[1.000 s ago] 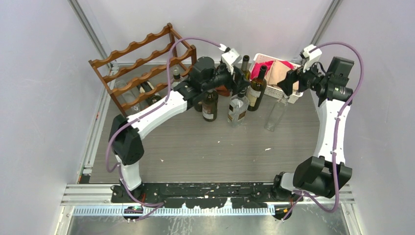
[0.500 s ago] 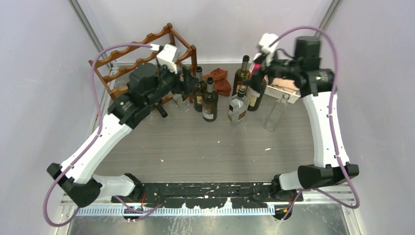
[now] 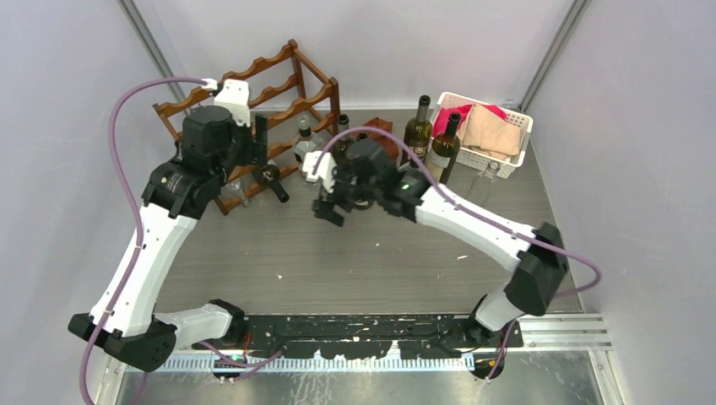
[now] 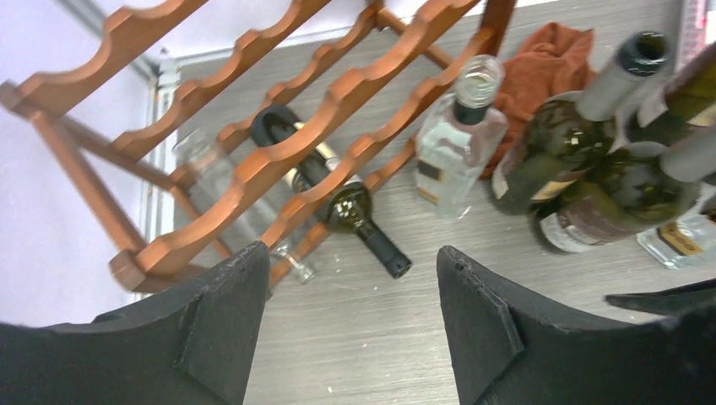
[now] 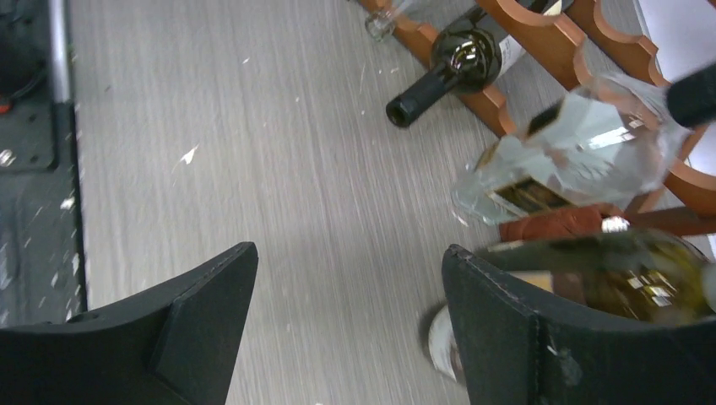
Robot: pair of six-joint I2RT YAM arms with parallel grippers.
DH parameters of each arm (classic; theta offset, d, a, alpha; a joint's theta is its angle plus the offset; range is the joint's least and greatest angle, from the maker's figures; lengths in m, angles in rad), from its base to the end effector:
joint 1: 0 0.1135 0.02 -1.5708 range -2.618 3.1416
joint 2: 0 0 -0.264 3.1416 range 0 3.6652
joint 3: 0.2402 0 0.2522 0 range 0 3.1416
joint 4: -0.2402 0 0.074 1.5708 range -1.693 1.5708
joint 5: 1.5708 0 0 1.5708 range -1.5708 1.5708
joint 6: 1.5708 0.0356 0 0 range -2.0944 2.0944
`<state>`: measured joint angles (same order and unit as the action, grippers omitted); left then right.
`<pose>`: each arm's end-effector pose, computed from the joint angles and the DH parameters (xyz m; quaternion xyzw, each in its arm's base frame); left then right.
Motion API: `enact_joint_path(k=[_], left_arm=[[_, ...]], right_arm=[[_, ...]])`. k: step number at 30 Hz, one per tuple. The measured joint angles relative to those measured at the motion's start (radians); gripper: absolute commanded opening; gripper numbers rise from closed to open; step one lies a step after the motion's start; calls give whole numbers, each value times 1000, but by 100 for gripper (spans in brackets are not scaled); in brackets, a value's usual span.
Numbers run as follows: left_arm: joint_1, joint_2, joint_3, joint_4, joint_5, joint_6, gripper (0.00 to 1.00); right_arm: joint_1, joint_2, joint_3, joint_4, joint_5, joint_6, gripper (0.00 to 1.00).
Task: Put the wine bottle on the wine rack
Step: Adjust the wine bottle in the wine rack.
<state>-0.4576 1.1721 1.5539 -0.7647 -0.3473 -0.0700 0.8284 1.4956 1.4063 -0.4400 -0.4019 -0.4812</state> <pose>0.2047 -0.0873 0.4636 0.0623 0.8196 -0.0055 0.5695 0.2207 0.2612 0.3608 -0.5964 0.6137 0.2547 0.4503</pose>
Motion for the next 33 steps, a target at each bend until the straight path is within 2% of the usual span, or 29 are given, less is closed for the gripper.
enact_joint_path(k=[5,11,20,27,33], left_arm=[[120,-12,0,-33,32,-9,72],[226,-46,-27,-39,69,-41,72],[264,-172,-190,34,23,-63,73],[269,-183,-208,87,5,-90,73],[273,-183,-216,113,-11,-88,76]], right_arm=[[105,163,-51,306,141,106,75],[128,397,-19,551,270,197,73],[132,578,48,714,448,294,74],[143,658,110,811,509,350,74],[167,737,179,822,557,373,70]])
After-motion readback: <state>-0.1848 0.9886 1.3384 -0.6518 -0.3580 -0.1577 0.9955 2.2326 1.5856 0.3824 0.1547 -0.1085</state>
